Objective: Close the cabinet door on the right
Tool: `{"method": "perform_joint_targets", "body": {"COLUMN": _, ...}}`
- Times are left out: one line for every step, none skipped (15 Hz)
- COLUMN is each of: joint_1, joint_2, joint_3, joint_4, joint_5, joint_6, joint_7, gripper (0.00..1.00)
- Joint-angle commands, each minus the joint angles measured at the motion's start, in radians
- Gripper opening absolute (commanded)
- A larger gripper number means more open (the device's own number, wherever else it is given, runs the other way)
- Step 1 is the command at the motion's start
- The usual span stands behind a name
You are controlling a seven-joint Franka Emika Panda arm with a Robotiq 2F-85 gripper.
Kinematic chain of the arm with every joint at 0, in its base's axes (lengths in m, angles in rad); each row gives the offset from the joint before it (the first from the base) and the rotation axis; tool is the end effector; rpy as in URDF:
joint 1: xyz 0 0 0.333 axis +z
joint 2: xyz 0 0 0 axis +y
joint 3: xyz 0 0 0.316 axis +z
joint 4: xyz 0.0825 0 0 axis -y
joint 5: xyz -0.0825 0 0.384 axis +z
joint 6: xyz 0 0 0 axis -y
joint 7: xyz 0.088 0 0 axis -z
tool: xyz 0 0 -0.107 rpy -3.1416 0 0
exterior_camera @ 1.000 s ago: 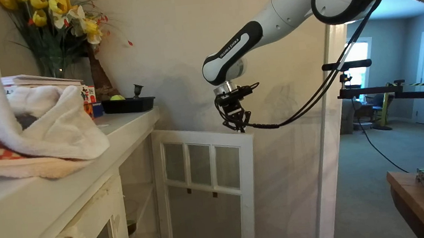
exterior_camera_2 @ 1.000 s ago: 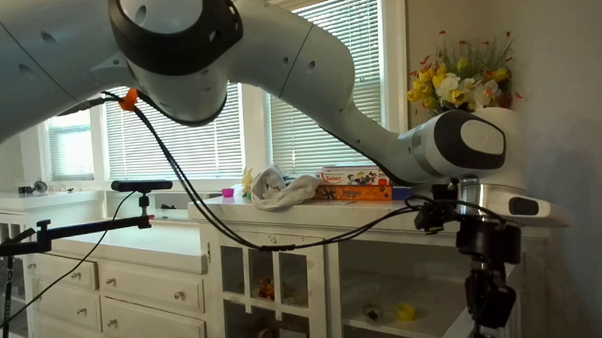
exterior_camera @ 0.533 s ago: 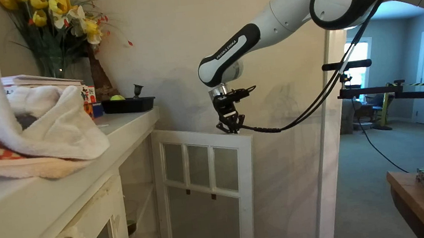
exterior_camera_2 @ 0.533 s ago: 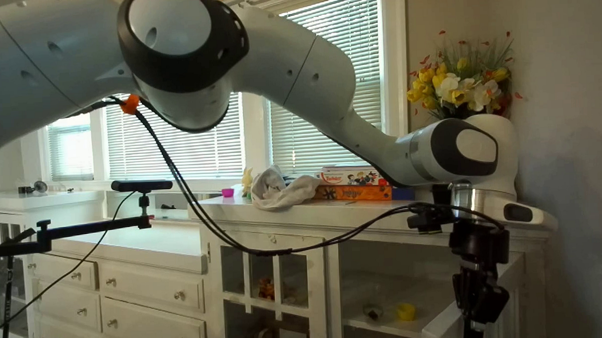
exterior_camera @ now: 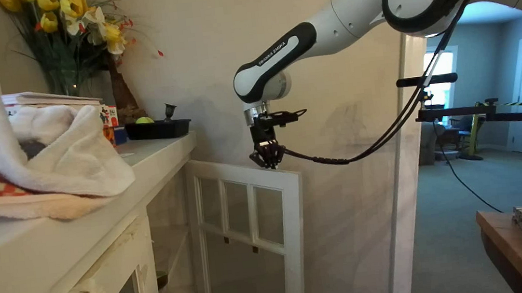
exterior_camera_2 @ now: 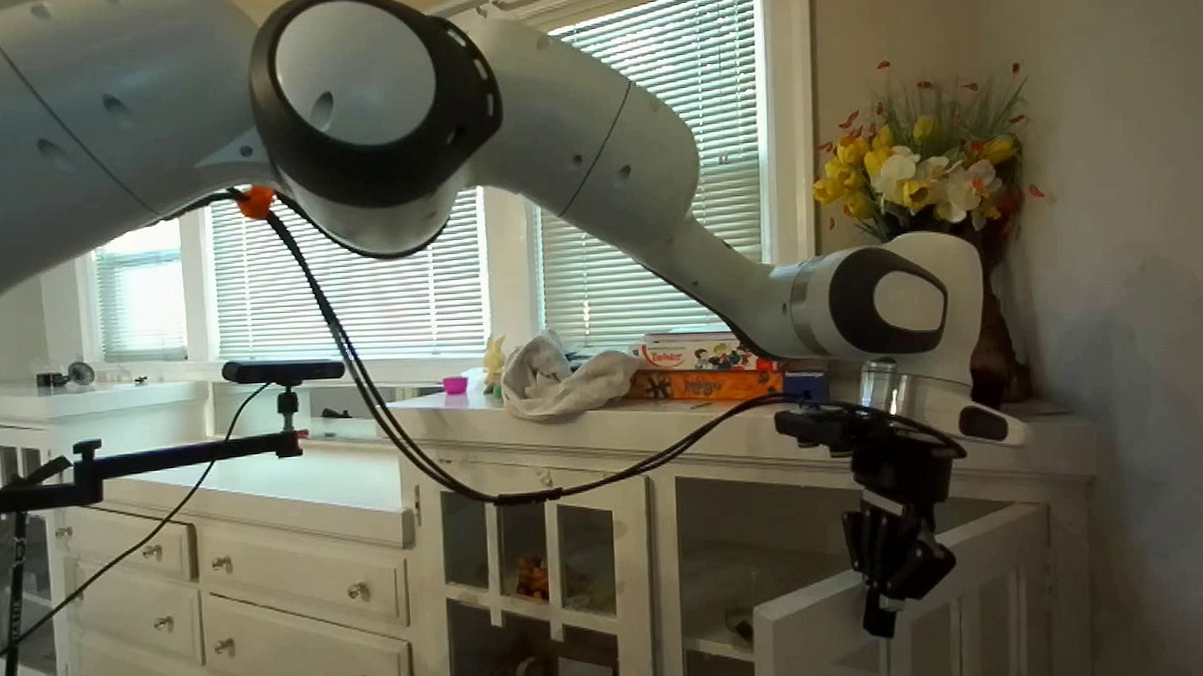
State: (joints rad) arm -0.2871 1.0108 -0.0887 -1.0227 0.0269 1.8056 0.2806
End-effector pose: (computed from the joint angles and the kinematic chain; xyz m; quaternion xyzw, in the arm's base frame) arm 0.7098 -0.2539 0.2108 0.9441 -0.3090 -0.1132 0.0216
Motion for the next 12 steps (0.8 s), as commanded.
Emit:
{"method": "perform_joint_targets", "body": {"joint_1": -0.017, "joint_2": -0.006, "joint_3": 0.057, "joint_4": 0.014, "joint_5": 0.022, "joint_6": -0.002, "joint_7": -0.130, "gripper": 0.00}}
{"method": "perform_joint_targets", "body": {"joint_1": -0.016, "joint_2": -0.007, "joint_3": 0.067, "joint_4": 0.016, "joint_5": 0.018, "joint_6": -0.002, "joint_7": -0.164, "gripper": 0.00}}
{"method": "perform_joint_targets", "body": {"joint_1": -0.016, "joint_2": -0.009, "joint_3": 0.077, "joint_4": 0.015, "joint_5": 0.016, "joint_6": -0.004, "joint_7": -0.195, "gripper": 0.00}}
{"method": "perform_joint_targets", "body": {"joint_1": -0.014, "joint_2": -0.008, "joint_3": 0.088, "joint_4": 0.017, "joint_5": 0.012, "joint_6": -0.005, "joint_7": -0.230, "gripper": 0.00}}
{"method": "perform_joint_targets", "body": {"joint_1": -0.014, "joint_2": -0.008, "joint_3": 0.098, "joint_4": 0.016, "joint_5": 0.012, "joint_6": -0.004, "joint_7": -0.264, "gripper": 0.00}}
{"method": "perform_joint_targets", "body": {"joint_1": -0.013, "joint_2": -0.009, "joint_3": 0.106, "joint_4": 0.016, "joint_5": 0.009, "joint_6": -0.003, "joint_7": -0.299, "gripper": 0.00}}
{"method": "perform_joint_targets", "body": {"joint_1": -0.013, "joint_2": -0.012, "joint_3": 0.111, "joint_4": 0.015, "joint_5": 0.005, "joint_6": 0.001, "joint_7": -0.329, "gripper": 0.00}}
{"method": "perform_joint_targets", "body": {"joint_1": -0.012, "joint_2": -0.011, "joint_3": 0.115, "joint_4": 0.016, "joint_5": 0.003, "joint_6": 0.009, "joint_7": -0.353, "gripper": 0.00}}
{"method": "perform_joint_targets", "body": {"joint_1": -0.015, "joint_2": -0.019, "joint_3": 0.115, "joint_4": 0.013, "joint_5": 0.002, "joint_6": 0.019, "joint_7": -0.373, "gripper": 0.00}}
{"method": "perform_joint_targets", "body": {"joint_1": -0.020, "joint_2": -0.033, "joint_3": 0.109, "joint_4": 0.002, "joint_5": -0.003, "joint_6": 0.047, "joint_7": -0.389, "gripper": 0.00}}
{"method": "perform_joint_targets", "body": {"joint_1": -0.026, "joint_2": -0.046, "joint_3": 0.102, "joint_4": -0.008, "joint_5": -0.004, "joint_6": 0.075, "joint_7": -0.401, "gripper": 0.00}}
{"method": "perform_joint_targets", "body": {"joint_1": -0.035, "joint_2": -0.060, "joint_3": 0.099, "joint_4": -0.016, "joint_5": 0.000, "joint_6": 0.096, "joint_7": -0.412, "gripper": 0.00}}
